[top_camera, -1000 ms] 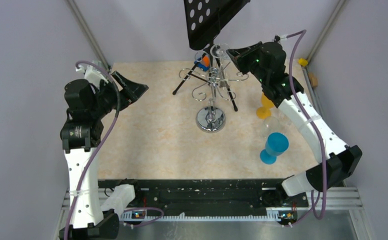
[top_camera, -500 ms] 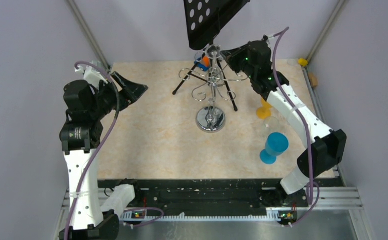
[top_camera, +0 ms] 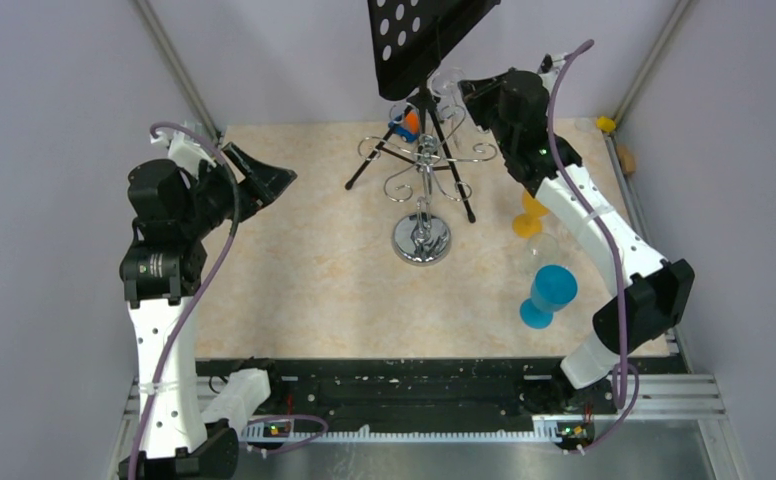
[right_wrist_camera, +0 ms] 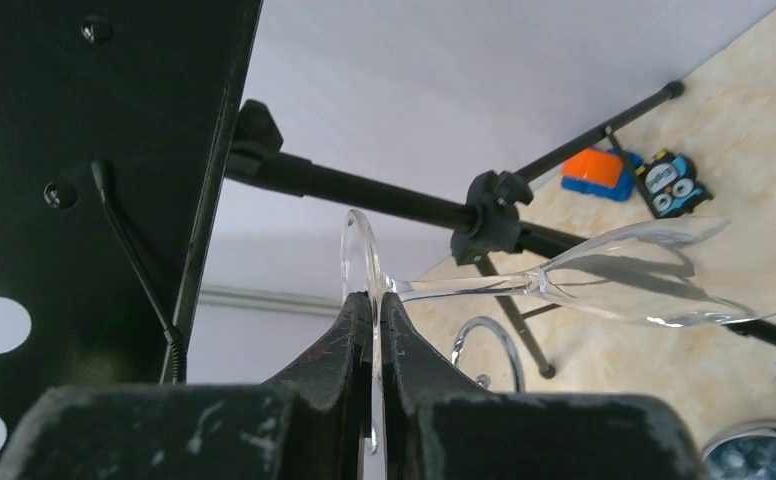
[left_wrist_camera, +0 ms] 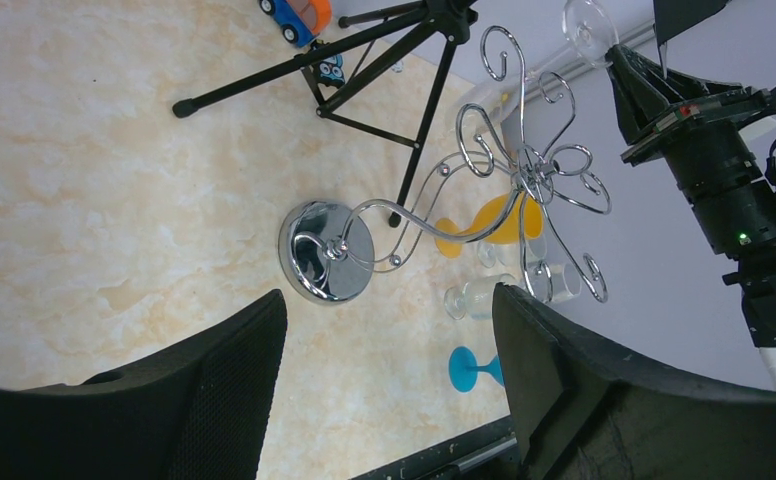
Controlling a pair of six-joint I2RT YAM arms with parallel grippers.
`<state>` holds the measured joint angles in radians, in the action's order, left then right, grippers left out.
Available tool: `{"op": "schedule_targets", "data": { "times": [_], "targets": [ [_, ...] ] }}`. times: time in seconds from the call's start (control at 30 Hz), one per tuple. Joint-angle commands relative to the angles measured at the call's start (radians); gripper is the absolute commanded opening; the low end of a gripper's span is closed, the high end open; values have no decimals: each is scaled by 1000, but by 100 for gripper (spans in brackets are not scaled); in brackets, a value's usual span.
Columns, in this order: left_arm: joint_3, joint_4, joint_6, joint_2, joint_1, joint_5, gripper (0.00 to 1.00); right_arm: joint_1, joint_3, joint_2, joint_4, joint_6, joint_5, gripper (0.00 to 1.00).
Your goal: Take the wine glass off the wine glass rack
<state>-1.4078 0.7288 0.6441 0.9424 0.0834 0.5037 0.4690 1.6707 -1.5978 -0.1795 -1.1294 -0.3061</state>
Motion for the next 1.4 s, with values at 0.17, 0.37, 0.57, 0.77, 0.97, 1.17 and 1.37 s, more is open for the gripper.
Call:
{"op": "schedule_targets", "data": {
  "times": [0.17,0.37,0.57,0.77,0.97,1.17,1.37],
  "targets": [
    [16,-75,58,2,-1,36,86,5,12,128,-5,89,-192,0],
    [36,-170,79,8,-1,180,88,5,-28,229,-102,123,-238,0],
    [72,-321,152,24,-70,337,87,5,-79,370,-234,130,-209,0],
    [99,-487,134,43,-327,285,86,5,-87,519,-371,95,-134,0],
    [109,-665,61,94,-537,232,84,6,-73,634,-500,65,-22,0],
    [98,-872,-195,154,-771,124,82,7,-40,705,-579,-4,131,0],
    [73,-980,-591,281,-912,87,82,7,-51,735,-561,-72,247,0]
  ]
}}
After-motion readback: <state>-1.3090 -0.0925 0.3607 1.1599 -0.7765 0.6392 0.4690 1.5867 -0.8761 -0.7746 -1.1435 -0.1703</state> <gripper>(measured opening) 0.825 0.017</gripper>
